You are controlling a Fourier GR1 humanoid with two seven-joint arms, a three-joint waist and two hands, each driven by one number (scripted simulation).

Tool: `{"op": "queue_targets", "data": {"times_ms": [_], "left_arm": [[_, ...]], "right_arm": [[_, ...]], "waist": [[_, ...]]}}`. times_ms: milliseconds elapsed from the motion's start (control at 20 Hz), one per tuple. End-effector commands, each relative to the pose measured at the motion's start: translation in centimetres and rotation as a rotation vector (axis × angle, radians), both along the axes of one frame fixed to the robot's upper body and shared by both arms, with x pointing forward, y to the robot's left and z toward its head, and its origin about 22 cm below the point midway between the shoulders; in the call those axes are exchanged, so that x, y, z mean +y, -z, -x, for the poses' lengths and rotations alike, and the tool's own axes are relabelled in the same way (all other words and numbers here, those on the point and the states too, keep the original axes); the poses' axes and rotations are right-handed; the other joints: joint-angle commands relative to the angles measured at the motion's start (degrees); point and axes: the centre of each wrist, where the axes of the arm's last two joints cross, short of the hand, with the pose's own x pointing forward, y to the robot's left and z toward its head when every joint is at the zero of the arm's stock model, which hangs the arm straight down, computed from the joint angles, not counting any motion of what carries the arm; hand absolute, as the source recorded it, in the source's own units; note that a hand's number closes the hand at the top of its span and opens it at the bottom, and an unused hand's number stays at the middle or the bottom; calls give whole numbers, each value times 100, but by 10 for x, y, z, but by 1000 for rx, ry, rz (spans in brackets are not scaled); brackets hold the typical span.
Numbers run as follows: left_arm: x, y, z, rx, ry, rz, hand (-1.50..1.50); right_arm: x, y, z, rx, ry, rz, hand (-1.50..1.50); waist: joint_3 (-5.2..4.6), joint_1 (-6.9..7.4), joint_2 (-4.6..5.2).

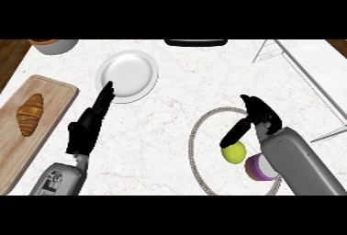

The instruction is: Pick the pear from the placemat and place it in the tiered shelf

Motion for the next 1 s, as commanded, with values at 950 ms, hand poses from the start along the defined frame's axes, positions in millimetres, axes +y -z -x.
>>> {"op": "queue_targets", "data": {"times_ms": [950], "left_arm": [[-13,8,3,-9,8,16,0]], "right_arm": [[10,42,-5,160,99,73,-150]], "waist": [[3,29,13]]}}
